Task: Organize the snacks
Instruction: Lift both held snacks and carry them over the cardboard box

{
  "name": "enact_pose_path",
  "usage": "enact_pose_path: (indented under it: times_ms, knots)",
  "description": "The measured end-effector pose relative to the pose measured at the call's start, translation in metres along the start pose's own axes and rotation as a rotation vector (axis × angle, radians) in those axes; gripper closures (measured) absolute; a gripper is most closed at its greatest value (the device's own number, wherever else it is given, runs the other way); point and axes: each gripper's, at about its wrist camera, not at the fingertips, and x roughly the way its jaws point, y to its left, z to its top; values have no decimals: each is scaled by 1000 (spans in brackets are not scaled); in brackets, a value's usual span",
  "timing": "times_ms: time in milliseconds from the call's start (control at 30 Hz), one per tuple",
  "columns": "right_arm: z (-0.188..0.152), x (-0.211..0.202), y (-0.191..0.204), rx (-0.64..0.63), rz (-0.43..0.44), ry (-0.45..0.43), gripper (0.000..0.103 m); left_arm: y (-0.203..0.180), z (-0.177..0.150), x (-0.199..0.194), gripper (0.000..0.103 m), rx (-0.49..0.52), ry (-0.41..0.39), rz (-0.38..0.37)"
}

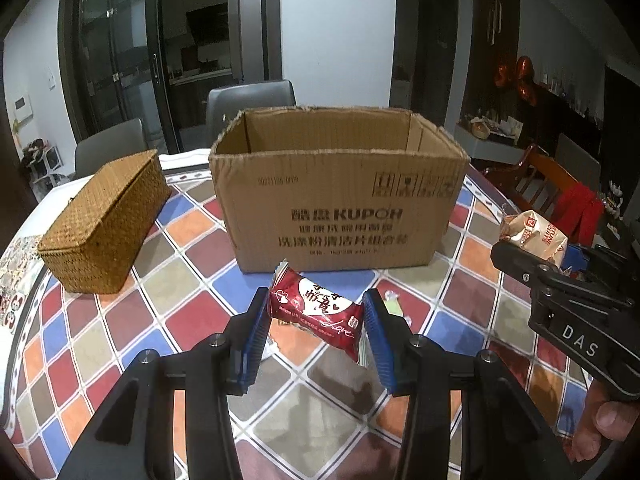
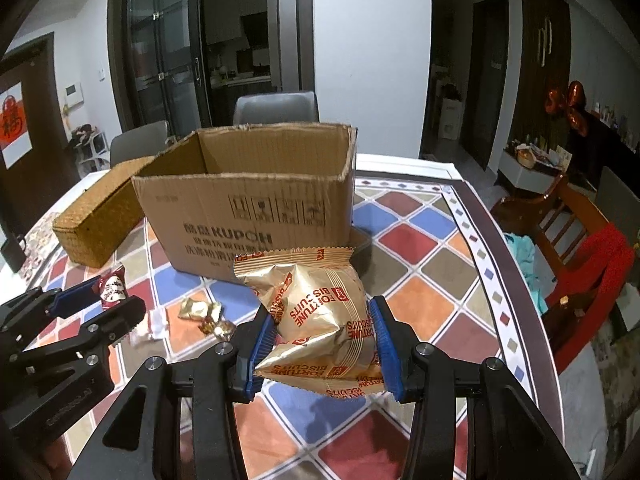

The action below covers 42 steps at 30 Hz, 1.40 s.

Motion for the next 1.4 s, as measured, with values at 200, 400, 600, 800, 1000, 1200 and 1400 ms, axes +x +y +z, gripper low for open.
enact_pose_path:
  times_ms: [200, 400, 600, 800, 1000, 1200, 1400]
  knots:
    - [14, -6, 3, -4, 2, -26, 56, 2, 16, -4, 57, 0, -21, -1]
    - [28, -8, 5, -11, 6, -47, 56, 6, 33, -7, 57, 0, -48, -1]
    - [42, -11, 7, -10, 8, -71, 56, 9, 48, -11, 57, 6, -74, 1]
    - [54, -10, 9, -14, 10, -88, 56, 15, 61, -9, 57, 7, -84, 2]
    - [67, -7, 12, -18, 13, -106, 56, 20, 74, -7, 57, 10, -98, 6]
    - [77, -2, 13, -20, 17, -115, 56, 23, 85, -2, 57, 20, -109, 7]
    - [83, 3, 12, -16, 17, -120, 56, 25, 96, 5, 57, 33, -122, 9]
